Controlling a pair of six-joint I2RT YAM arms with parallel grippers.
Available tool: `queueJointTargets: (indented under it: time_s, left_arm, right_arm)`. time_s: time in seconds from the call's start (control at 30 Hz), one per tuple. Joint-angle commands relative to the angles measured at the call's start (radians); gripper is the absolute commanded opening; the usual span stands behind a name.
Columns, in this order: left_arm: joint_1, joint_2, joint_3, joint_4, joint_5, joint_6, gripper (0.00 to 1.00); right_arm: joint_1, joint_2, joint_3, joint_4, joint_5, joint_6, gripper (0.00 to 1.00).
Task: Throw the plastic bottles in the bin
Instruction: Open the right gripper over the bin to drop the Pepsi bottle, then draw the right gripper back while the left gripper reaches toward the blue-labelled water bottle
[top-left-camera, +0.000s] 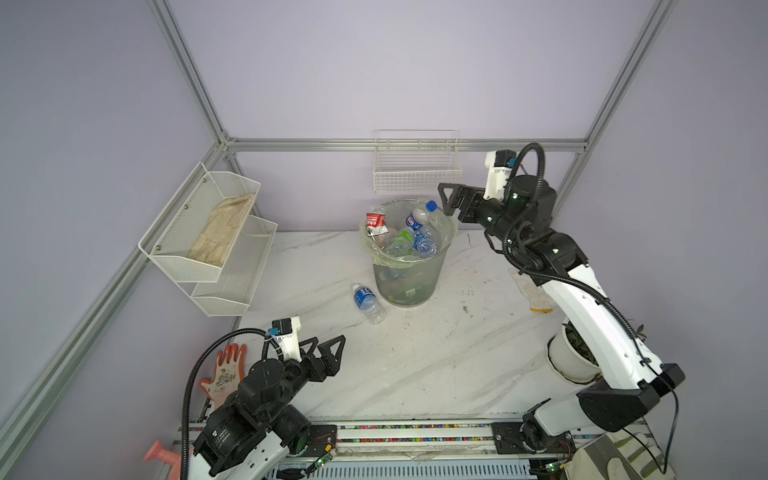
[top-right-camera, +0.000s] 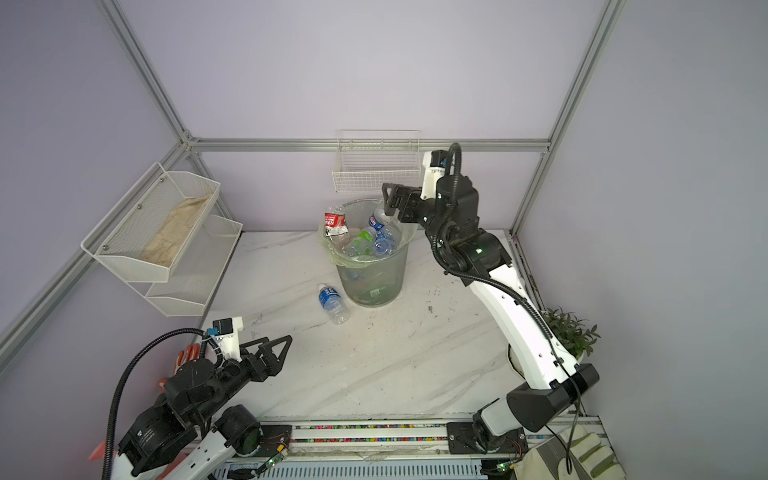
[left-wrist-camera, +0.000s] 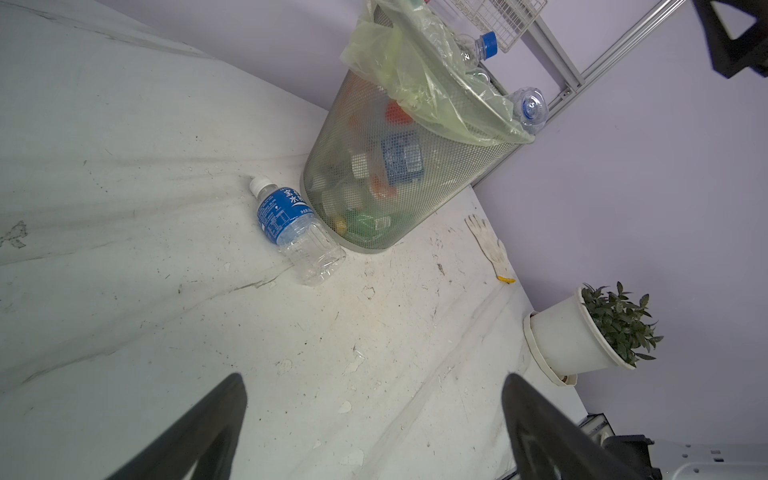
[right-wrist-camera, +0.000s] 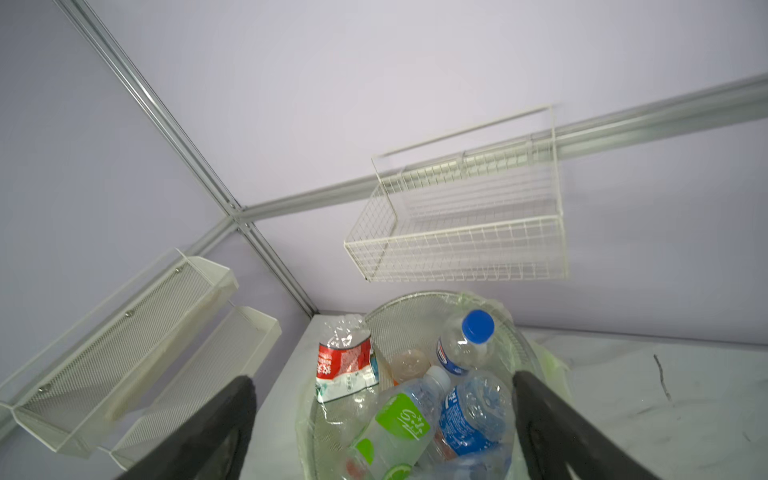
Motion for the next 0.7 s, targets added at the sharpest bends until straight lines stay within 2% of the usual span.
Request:
queueJointTargets:
  time_s: [0.0,0.17,0.37,0.53,0.67]
  left_arm:
    - [-0.005,0.013,0.074,0.018,0.015,-0.008,0.94]
    - [-0.005,0.038,0.067,0.018,0.022,-0.017,0.94]
    - [-0.005,0.141,0.061,0.021,0.024,-0.053,0.94]
    - [-0.005,0.238,0.056,0.061,0.025,-0.081,0.98]
    - [-0.005,0.318,0.065,0.086,0.017,-0.093,1.00]
  right_arm:
    - [-0.001,-0.030,-0.085,0.048,0.003,0.017,0.97]
    - [-0.001,-0.142,-0.225,0.082,0.017,0.042,0.97]
    - [-0.001,-0.255,-0.362,0.067,0.053,0.080,0.98]
    - [-0.001,-0.327,-0.477,0.023,0.134,0.102,0.97]
    - [-0.002,-0.364,-0.570,-0.040,0.244,0.143,0.97]
